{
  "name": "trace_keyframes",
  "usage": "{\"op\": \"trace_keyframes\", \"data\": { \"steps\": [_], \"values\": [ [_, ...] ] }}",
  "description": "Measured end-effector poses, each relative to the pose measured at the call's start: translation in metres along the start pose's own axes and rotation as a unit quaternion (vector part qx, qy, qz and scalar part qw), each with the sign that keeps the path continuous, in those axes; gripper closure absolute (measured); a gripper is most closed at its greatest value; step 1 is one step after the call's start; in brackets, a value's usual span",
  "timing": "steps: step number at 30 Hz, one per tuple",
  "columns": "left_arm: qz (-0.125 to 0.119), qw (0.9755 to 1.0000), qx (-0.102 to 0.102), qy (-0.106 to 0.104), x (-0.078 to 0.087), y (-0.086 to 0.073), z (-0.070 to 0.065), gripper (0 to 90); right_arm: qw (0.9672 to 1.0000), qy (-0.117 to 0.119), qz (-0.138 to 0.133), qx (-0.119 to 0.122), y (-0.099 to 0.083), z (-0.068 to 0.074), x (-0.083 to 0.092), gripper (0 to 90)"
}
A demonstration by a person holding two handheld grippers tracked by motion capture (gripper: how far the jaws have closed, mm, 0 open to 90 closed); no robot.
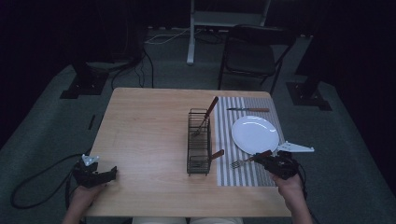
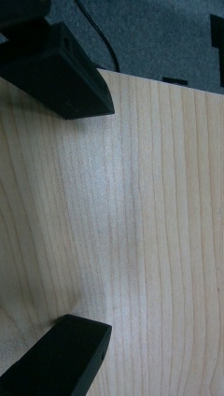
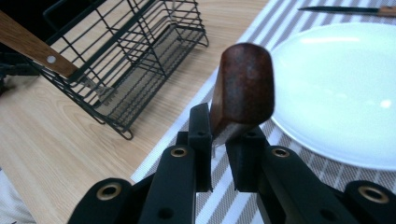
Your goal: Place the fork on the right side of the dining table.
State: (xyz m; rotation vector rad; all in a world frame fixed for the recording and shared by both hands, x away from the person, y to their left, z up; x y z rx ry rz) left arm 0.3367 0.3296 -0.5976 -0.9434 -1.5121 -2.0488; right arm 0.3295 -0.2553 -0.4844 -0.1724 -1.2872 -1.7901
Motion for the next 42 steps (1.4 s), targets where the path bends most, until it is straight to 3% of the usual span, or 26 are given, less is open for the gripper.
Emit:
{"op": "trace_keyframes", "data": {
  "steps": [5, 13, 23, 32, 35, 42],
  "values": [
    [0.0, 1.0, 0.001, 0.0, 0.0, 0.0, 0.0, 0.3, 0.9999, -0.006, -0.004, -0.013, -0.006, -0.006, 0.003, 80.8],
    [0.0, 1.0, 0.001, 0.0, 0.0, 0.0, 0.0, 0.3, 0.9986, 0.005, -0.022, -0.049, -0.012, -0.017, 0.006, 80.7],
    [0.0, 1.0, 0.001, 0.0, 0.0, 0.0, 0.0, 0.3, 0.9983, 0.001, -0.026, -0.052, -0.016, -0.03, 0.006, 76.5],
    [0.0, 1.0, 0.001, 0.0, 0.0, 0.0, 0.0, 0.3, 0.998, -0.009, -0.023, -0.058, -0.024, -0.05, 0.005, 68.9],
    [0.0, 1.0, 0.001, 0.0, 0.0, 0.0, 0.0, 0.3, 0.9975, 0.009, -0.028, -0.064, -0.026, -0.055, 0.004, 68.1],
    [0.0, 1.0, 0.0, 0.0, 0.0, 0.0, 0.0, 0.3, 0.9979, -0.012, -0.017, -0.062, -0.033, -0.071, -0.002, 63.6]
  ]
}}
Point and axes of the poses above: each handheld gripper's, and its own axes: x roughly backward along the jaws, y roughly out of its top, z roughly to its left, the point moved 7 cm from there along -x, roughly forward along the jaws, and after that the axes turned 14 degrees about -x, right-handed, at the moved point
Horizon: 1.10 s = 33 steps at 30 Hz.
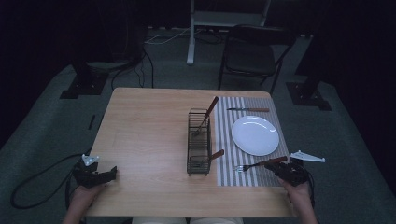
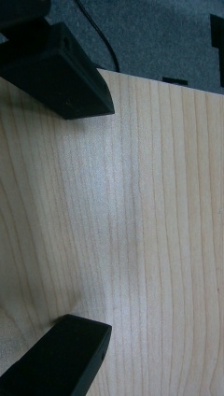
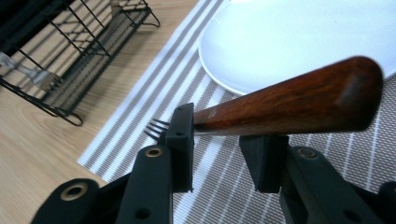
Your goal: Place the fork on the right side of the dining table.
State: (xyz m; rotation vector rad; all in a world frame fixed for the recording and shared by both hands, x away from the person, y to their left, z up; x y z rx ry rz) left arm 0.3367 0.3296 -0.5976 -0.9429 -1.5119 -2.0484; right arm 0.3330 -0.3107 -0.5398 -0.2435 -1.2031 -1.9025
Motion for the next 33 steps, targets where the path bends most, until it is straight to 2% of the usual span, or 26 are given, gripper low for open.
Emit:
{"op": "trace_keyframes", "data": {
  "steps": [9, 16, 21, 28, 30, 32, 33],
  "values": [
    [0.0, 1.0, 0.002, 0.002, 0.0, 0.0, 0.0, 0.3, 0.9999, -0.005, 0.015, 0.005, -0.01, -0.016, -0.005, 53.8],
    [0.0, 1.0, 0.002, 0.002, 0.0, 0.0, 0.0, 0.3, 0.9994, -0.021, 0.028, 0.005, -0.019, -0.029, -0.01, 53.2],
    [0.0, 1.0, 0.002, 0.002, 0.0, 0.0, 0.0, 0.3, 0.9992, -0.025, 0.031, -0.004, -0.023, -0.036, -0.01, 52.0],
    [0.0, 1.0, 0.003, 0.002, 0.0, 0.0, 0.0, 0.3, 0.9994, -0.029, 0.019, -0.005, -0.029, -0.037, -0.011, 50.5],
    [0.0, 1.0, 0.003, 0.002, 0.0, 0.0, 0.0, 0.3, 0.9992, -0.038, -0.004, -0.007, -0.031, -0.036, -0.012, 49.9],
    [0.0, 1.0, 0.003, 0.002, 0.0, 0.0, 0.0, 0.3, 0.9984, -0.055, -0.014, -0.004, -0.032, -0.034, -0.013, 49.9],
    [0.0, 1.0, 0.003, 0.002, 0.0, 0.0, 0.0, 0.3, 0.9983, -0.055, -0.02, -0.006, -0.032, -0.032, -0.013, 49.8]
  ]
}}
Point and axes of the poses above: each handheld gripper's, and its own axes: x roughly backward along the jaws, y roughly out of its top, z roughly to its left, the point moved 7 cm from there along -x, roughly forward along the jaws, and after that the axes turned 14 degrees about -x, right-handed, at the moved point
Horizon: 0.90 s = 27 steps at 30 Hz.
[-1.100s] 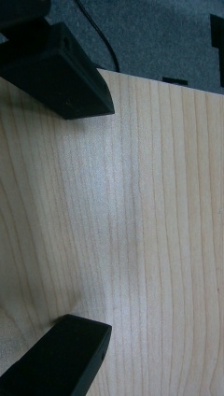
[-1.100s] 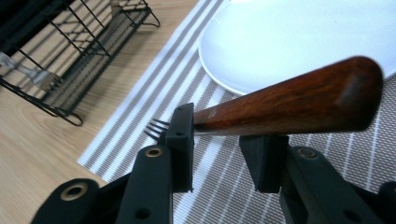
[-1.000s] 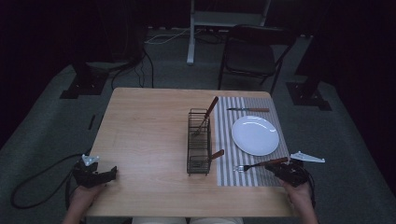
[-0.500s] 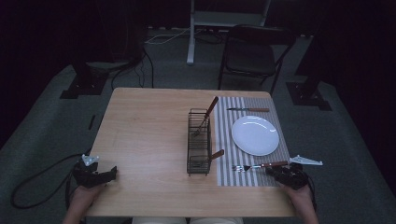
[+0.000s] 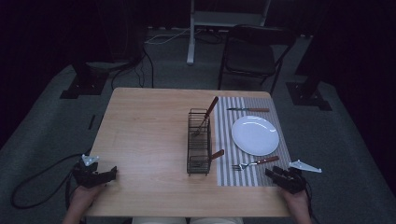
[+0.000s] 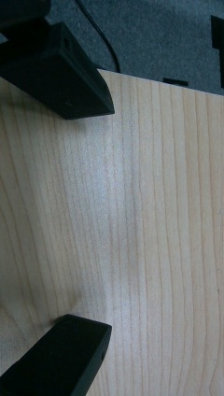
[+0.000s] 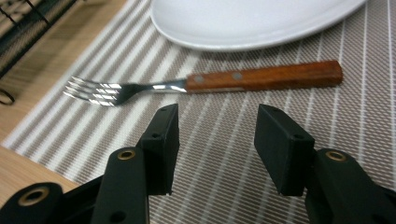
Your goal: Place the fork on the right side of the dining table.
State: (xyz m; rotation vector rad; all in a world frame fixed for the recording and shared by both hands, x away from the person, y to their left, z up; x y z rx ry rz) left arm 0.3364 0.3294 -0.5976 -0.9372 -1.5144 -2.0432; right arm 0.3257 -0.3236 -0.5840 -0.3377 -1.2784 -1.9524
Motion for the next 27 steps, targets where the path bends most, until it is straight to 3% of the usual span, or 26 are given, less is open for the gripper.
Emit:
{"op": "trace_keyframes", "data": {
  "steps": [4, 7, 11, 16, 19, 22, 27],
  "values": [
    [-0.001, 1.0, 0.0, 0.0, 0.0, 0.0, 0.0, 0.3, 0.9996, -0.009, -0.025, 0.007, -0.001, 0.014, -0.003, 45.5],
    [0.0, 1.0, 0.0, 0.0, 0.0, 0.0, 0.0, 0.3, 0.9993, -0.022, -0.031, 0.003, -0.002, 0.017, -0.005, 42.0],
    [-0.001, 1.0, 0.0, 0.0, 0.0, 0.0, 0.0, 0.3, 0.9981, -0.047, -0.037, -0.018, -0.009, 0.019, -0.006, 29.0],
    [0.0, 1.0, 0.0, 0.0, 0.0, 0.0, 0.0, 0.3, 0.9924, -0.108, -0.051, -0.031, -0.013, 0.013, -0.001, 12.5],
    [-0.001, 1.0, 0.0, 0.0, 0.0, 0.0, 0.0, 0.3, 0.9893, -0.135, -0.047, -0.032, -0.016, 0.01, -0.001, 12.5],
    [0.0, 1.0, 0.0, 0.0, 0.0, 0.0, 0.0, 0.3, 0.9833, -0.177, -0.04, -0.019, -0.021, 0.007, 0.0, 12.5],
    [0.0, 1.0, 0.0, 0.0, 0.0, 0.0, 0.0, 0.3, 0.9816, -0.183, -0.05, -0.018, -0.021, 0.001, 0.007, 12.5]
  ]
}}
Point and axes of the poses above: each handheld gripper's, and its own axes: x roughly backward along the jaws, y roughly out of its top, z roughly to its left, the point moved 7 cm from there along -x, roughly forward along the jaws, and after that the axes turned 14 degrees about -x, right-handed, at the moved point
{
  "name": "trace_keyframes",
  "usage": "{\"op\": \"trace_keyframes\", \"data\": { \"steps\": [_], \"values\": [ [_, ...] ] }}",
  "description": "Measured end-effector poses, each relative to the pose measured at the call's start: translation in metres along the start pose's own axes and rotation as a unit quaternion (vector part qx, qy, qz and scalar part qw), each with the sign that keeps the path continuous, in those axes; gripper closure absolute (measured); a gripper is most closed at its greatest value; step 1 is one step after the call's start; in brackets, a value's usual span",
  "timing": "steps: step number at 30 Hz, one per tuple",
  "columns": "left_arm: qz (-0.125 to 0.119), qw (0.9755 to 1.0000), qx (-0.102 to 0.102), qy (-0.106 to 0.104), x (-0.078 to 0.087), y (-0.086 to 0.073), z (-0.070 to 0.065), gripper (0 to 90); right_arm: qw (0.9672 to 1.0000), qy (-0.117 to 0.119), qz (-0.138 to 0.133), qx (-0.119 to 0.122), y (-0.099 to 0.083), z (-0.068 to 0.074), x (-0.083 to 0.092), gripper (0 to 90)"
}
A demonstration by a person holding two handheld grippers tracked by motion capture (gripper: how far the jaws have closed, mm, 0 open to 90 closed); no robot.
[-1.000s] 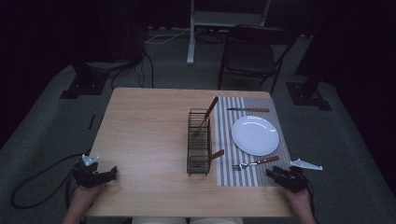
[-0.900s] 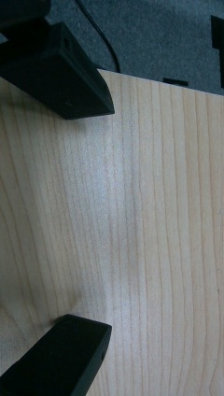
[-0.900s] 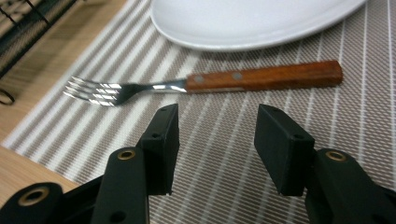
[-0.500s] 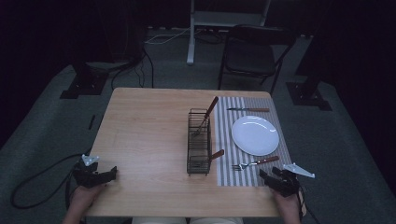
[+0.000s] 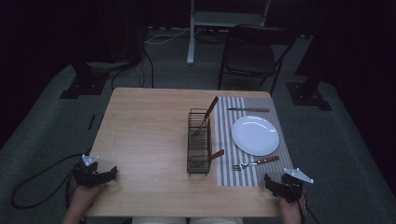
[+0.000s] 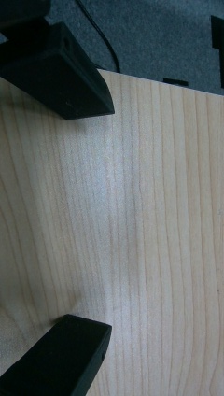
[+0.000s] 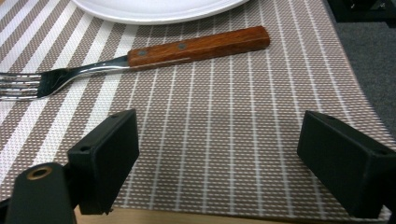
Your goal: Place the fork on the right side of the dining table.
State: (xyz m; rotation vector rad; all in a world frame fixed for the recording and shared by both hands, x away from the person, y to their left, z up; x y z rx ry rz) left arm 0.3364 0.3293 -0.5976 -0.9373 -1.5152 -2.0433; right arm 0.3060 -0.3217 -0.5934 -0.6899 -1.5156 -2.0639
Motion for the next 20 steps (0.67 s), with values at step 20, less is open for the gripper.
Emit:
{"op": "trace_keyframes", "data": {
  "steps": [20],
  "values": [
    [-0.001, 1.0, 0.0, 0.0, -0.0001, 0.0001, -0.0001, 0.3, 0.9999, -0.009, 0.006, 0.001, 0.0009, -0.0084, -0.0021, 13.7]
  ]
}}
Point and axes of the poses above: each handheld gripper's, and its own axes: x roughly backward along the jaws, y roughly out of its top, z roughly to its left, the point moved 7 cm from there along -x, roughly forward along the jaws, and after that the axes turned 14 degrees about -x, right-handed, at the moved point
